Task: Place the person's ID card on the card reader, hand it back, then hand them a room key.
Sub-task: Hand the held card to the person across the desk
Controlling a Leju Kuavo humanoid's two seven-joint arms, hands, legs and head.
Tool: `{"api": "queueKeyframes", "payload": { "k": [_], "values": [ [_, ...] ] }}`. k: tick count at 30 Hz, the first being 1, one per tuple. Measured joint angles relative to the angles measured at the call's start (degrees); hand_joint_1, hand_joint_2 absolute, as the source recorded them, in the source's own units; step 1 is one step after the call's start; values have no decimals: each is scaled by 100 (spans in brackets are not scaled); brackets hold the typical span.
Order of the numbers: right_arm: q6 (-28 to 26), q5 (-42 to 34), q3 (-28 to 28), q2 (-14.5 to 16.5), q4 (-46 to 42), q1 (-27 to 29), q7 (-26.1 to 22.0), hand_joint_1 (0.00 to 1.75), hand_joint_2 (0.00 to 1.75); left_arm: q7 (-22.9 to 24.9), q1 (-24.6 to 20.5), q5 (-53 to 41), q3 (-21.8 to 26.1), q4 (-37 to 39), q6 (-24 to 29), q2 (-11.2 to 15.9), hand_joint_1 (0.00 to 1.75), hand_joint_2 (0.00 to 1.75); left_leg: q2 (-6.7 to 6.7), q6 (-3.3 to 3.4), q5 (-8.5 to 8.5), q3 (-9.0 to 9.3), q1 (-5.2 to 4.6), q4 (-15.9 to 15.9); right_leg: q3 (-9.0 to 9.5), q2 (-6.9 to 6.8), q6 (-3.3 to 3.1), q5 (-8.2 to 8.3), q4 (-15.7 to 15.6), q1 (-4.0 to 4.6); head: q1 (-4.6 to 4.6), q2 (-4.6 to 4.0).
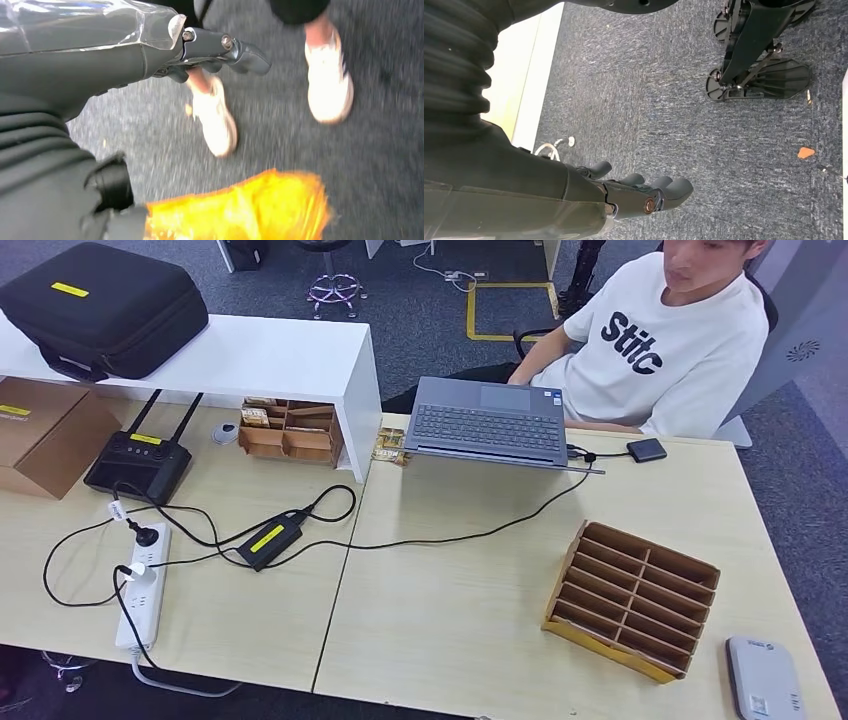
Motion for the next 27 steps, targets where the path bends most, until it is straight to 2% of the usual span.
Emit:
{"api": "queueKeyframes", "payload": {
  "k": [15, 19, 21, 23, 24, 26, 27],
  "values": [
    [-2, -1, -11, 2, 2, 13, 1, 0, 175, -3, 0, 1, 33, 0, -136, -28, 0, 0, -1, 0, 0, 2, 0, 1, 0, 0, 0, -1, 0, 0, -1, 0],
    [17, 29, -11, 2, 2, 14, 6, 0, 175, 56, -2, -22, 35, 0, -164, -7, 0, 175, -1, 0, 0, 1, 0, 0, 1, 0, 0, -1, 1, 0, -1, 0],
    [107, 166, -3, 1, 2, -9, 65, 0, 87, 390, -18, -120, 35, 10, -423, 154, 0, 175, 2, -1, 1, 2, 7, 0, 2, 2, -1, 0, 2, 5, 3, 0],
    [273, 352, 32, 0, 1, -63, 174, 0, 0, 862, -40, -281, 31, 21, -1074, 457, 0, 175, 9, -3, 1, 3, 15, -1, 2, 8, -3, 1, 2, 14, 5, 0],
    [364, 436, 63, -1, 1, -101, 233, 0, 0, 1036, -43, -402, 9, 21, -1572, 625, 0, 175, 11, -3, 1, 5, 17, -1, 1, 10, -5, 1, 3, 16, 6, 0],
    [406, 624, 146, -10, -2, -195, 385, 0, 0, 1285, -39, -757, -86, 21, -2692, 881, 0, 87, 8, -5, 3, 7, 13, -2, 1, 6, -7, 0, 6, 15, 1, 0],
    [256, 723, 198, -18, -4, -254, 484, 0, 0, 1392, -31, -984, -181, 28, -3273, 963, 0, 44, 8, -7, 4, 7, 12, -3, 1, 4, -8, -1, 8, 14, 1, 0]
  ]
}}
